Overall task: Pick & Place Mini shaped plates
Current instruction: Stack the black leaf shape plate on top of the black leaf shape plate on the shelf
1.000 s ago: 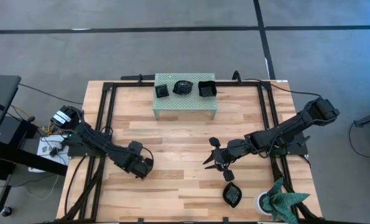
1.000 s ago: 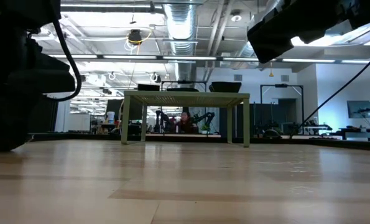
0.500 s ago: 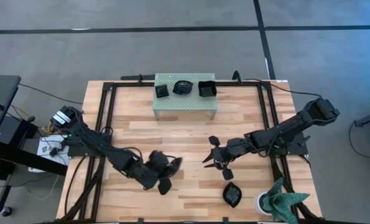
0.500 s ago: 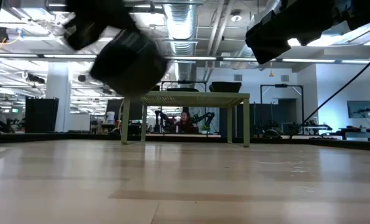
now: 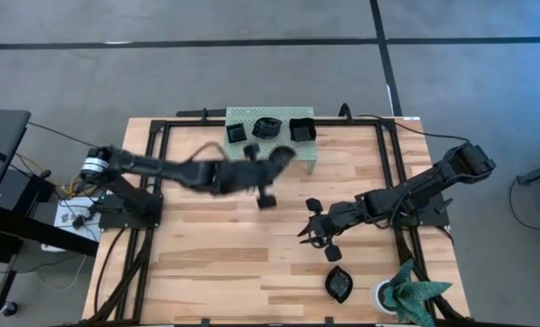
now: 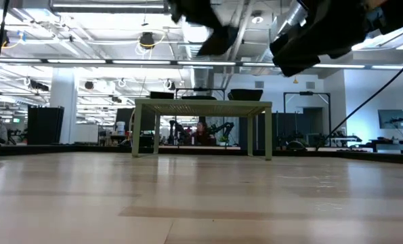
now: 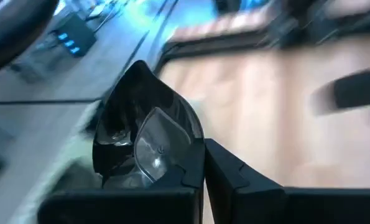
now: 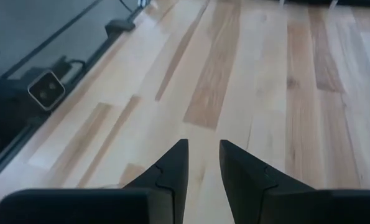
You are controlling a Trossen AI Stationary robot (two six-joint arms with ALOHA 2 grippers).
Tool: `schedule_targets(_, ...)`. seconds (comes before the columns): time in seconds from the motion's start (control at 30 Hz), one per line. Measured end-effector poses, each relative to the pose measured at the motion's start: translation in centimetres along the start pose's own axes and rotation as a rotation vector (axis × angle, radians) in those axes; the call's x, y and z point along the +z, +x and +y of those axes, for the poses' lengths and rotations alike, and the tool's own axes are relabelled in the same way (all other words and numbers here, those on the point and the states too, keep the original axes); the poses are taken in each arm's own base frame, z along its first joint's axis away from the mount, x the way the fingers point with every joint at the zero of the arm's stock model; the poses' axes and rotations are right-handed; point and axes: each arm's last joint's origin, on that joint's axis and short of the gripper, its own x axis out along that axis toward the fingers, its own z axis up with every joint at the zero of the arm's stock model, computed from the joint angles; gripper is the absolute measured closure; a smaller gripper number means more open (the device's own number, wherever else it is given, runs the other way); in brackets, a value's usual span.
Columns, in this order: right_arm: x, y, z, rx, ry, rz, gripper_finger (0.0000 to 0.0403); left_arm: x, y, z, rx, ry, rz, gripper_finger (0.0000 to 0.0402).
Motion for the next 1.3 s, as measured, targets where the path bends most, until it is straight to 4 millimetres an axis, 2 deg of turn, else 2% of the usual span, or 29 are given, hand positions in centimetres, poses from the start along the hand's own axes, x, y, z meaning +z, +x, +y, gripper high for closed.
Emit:
schedule_targets(0.07,-0.2,0.0,0.0,-0.001,0.000,0.024,0.0317,-0.9,1.4,2.8,0.057,0.043,0.059,0.0394)
schedule_targets(0.17,-0.5,0.0,0.0,-0.002,0.001,0.047,0.0317,-2.2,2.8,6.6,0.147,0.011,0.130,0.0394)
schedule_targets(0.23,-0.5,0.0,0.0,-0.002,0.002,0.052,0.0317,-2.9,3.4,8.3,0.182,-0.013,0.154,0.0396)
schedule_targets(0.33,-0.5,0.0,0.0,-0.002,0.002,0.050,0.0317,-3.9,4.0,9.8,0.117,-0.045,0.157,0.0394)
schedule_targets(0.43,-0.5,0.0,0.0,-0.002,0.002,0.050,0.0317,-5.2,4.5,10.1,0.066,-0.054,0.168,0.0393)
schedule_targets(0.63,-0.5,0.0,0.0,-0.002,0.002,0.048,0.0317,-7.1,5.2,9.9,0.088,-0.046,0.157,0.0394)
schedule_targets(0.83,-0.5,0.0,0.0,-0.003,0.002,0.048,0.0317,-6.3,5.4,10.1,0.132,0.006,0.030,0.0395)
schedule_targets(0.97,-0.5,0.0,-0.1,-0.004,0.001,0.048,0.0317,-6.5,5.5,10.7,0.151,-0.023,0.037,0.0392)
schedule_targets(1.3,-0.5,0.0,-0.1,-0.006,0.003,0.048,0.0317,-8.7,6.1,10.0,0.134,-0.053,0.101,0.0386)
